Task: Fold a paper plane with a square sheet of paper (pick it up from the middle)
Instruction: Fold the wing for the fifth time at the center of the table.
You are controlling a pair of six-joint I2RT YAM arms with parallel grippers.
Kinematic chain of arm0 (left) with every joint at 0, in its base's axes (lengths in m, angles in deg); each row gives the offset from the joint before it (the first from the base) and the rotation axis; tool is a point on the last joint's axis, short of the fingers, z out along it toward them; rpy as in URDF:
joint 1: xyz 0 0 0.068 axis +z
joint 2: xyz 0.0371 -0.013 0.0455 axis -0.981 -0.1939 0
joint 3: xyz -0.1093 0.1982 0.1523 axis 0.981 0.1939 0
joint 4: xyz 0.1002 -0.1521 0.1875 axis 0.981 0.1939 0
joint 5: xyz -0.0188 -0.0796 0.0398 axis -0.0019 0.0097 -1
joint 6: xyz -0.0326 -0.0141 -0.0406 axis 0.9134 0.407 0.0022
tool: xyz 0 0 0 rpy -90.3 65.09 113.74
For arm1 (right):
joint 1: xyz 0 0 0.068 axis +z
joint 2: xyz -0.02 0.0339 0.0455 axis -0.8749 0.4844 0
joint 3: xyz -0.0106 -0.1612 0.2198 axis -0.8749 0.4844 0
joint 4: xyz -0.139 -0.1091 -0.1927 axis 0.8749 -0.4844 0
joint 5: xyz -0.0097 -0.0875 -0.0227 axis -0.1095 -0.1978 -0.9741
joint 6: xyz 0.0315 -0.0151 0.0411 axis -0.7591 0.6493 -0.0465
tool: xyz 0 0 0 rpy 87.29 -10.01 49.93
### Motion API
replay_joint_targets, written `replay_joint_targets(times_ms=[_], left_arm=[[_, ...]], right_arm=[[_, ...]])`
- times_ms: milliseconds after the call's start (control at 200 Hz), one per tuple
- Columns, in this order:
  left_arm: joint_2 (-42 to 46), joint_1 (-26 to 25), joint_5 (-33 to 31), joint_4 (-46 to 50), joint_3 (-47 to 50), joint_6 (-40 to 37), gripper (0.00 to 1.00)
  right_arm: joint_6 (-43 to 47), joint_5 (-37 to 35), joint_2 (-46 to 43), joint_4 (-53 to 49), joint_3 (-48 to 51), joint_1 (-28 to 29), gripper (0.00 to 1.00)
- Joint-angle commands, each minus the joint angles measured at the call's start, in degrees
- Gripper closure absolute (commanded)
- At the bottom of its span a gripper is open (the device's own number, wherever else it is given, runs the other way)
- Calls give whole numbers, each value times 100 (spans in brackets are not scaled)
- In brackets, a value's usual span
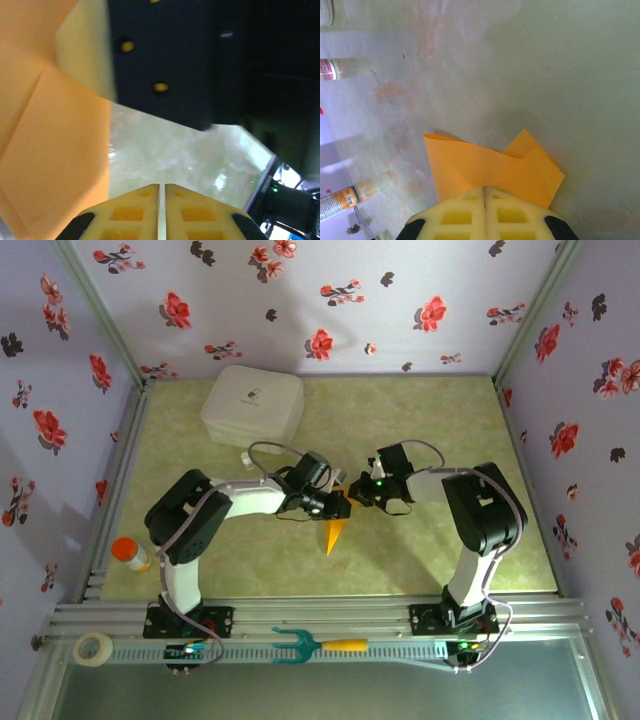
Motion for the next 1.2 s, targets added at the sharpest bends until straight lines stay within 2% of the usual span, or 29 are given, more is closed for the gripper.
replay_joint_targets(times_ms=[0, 640, 930, 1195], left_arm=[[-192, -71, -70, 412, 82, -34, 88], [1073, -713, -847, 1853, 1199, -835, 84], [1606, -771, -854, 1612, 1688, -668, 88], [2191, -683, -1106, 1190, 1666, -549, 89]], right_arm=[[-53, -551, 104, -546, 241, -2, 100], [-39, -631, 122, -611, 266, -10, 100], [-57, -532, 105, -520, 293, -11, 100], [-64, -260, 70, -272, 303, -11, 100]])
